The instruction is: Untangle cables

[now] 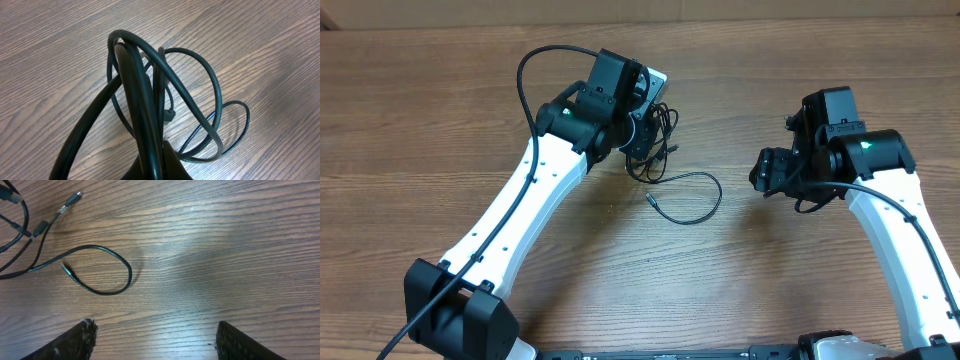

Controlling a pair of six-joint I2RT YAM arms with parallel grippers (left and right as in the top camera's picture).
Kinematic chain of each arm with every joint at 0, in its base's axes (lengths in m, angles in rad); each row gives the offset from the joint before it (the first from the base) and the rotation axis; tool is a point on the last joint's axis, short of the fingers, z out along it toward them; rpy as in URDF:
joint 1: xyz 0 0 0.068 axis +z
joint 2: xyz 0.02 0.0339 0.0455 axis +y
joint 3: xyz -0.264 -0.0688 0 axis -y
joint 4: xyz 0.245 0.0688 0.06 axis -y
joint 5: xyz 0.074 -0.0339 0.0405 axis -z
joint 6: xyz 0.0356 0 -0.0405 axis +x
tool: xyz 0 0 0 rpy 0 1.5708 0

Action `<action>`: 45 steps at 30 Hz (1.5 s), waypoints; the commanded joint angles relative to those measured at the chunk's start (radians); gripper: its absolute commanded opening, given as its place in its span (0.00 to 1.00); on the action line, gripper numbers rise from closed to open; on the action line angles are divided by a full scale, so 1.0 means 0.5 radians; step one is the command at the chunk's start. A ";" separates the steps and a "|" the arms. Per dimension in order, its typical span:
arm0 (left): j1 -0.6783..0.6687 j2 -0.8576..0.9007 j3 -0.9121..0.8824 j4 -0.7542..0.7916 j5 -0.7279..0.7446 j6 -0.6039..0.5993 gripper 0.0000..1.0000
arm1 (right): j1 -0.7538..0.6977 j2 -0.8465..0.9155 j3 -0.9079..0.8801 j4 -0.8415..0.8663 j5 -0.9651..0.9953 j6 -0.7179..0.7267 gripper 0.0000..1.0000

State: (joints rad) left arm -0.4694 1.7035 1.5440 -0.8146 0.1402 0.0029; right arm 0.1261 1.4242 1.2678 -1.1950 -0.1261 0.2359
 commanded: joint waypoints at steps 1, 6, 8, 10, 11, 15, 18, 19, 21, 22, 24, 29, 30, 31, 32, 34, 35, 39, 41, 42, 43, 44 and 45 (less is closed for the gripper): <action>0.011 -0.036 0.094 -0.001 -0.019 -0.021 0.04 | -0.005 -0.005 0.002 0.007 0.021 -0.003 0.76; 0.012 -0.110 0.095 -0.001 -0.021 -0.021 0.04 | -0.005 -0.005 0.002 0.007 0.020 -0.003 0.78; 0.012 -0.147 0.095 -0.009 -0.032 -0.020 0.04 | -0.005 -0.005 0.002 0.006 0.020 -0.003 0.79; 0.015 -0.183 0.095 -0.018 -0.035 -0.019 0.04 | -0.005 -0.005 0.002 0.006 0.020 -0.003 0.80; 0.019 -0.197 0.095 -0.024 -0.034 -0.019 0.04 | -0.005 -0.005 0.002 0.006 0.020 -0.003 0.80; 0.049 -0.225 0.095 -0.072 -0.034 -0.019 0.04 | -0.005 -0.005 0.002 0.007 0.020 -0.003 0.81; 0.067 -0.225 0.095 -0.100 -0.034 -0.020 0.04 | -0.005 -0.005 0.002 0.007 0.020 -0.003 0.81; 0.070 -0.225 0.095 -0.100 -0.034 -0.020 0.04 | -0.005 -0.005 0.002 0.007 0.020 -0.003 0.81; 0.072 -0.224 0.095 -0.098 -0.034 -0.020 0.04 | -0.005 -0.005 0.002 0.008 0.020 -0.003 0.81; 0.072 -0.224 0.095 -0.097 -0.034 -0.022 0.04 | -0.005 -0.005 0.002 0.007 0.020 -0.003 0.81; 0.076 -0.225 0.095 -0.095 -0.075 -0.226 0.04 | -0.005 -0.005 0.002 0.008 0.020 -0.003 0.81; 0.076 -0.224 0.095 -0.108 -0.327 -0.426 0.04 | -0.005 -0.005 0.002 0.008 0.020 -0.004 0.81; 0.076 -0.224 0.095 -0.111 -0.326 -0.410 0.04 | -0.005 -0.005 0.002 0.008 0.020 -0.003 0.81; 0.076 -0.224 0.095 -0.112 -0.326 -0.410 0.04 | -0.005 -0.005 0.002 0.008 0.021 -0.003 0.81; 0.076 -0.224 0.095 -0.112 -0.325 -0.410 0.04 | -0.005 -0.005 0.002 0.008 0.020 -0.003 0.81; 0.076 -0.224 0.095 -0.113 -0.325 -0.411 0.04 | -0.005 -0.005 0.002 0.008 0.020 -0.003 0.81; 0.076 -0.224 0.095 -0.113 -0.326 -0.411 0.04 | -0.005 -0.005 0.002 0.008 0.020 -0.003 0.81; 0.076 -0.224 0.095 -0.112 -0.282 -0.402 0.04 | -0.005 -0.005 0.002 0.008 0.020 -0.003 0.81; 0.076 -0.224 0.095 -0.110 -0.196 -0.214 0.04 | -0.005 -0.005 0.002 0.008 0.020 -0.003 0.81; 0.076 -0.224 0.095 -0.111 -0.139 -0.094 0.85 | -0.005 -0.005 0.002 0.008 0.020 -0.004 0.81; 0.076 -0.224 0.095 -0.114 -0.069 0.005 1.00 | -0.005 -0.005 0.002 0.008 0.021 -0.003 0.81; 0.076 -0.224 0.095 -0.115 -0.018 0.072 1.00 | -0.005 -0.005 0.002 0.008 0.021 -0.004 0.81; 0.076 -0.224 0.095 -0.115 0.015 0.124 1.00 | -0.005 -0.005 0.002 0.008 0.021 -0.004 0.81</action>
State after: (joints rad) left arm -0.4358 1.6119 1.5661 -0.8722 0.0536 -0.0872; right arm 0.1257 1.4242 1.2678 -1.1961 -0.1234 0.2348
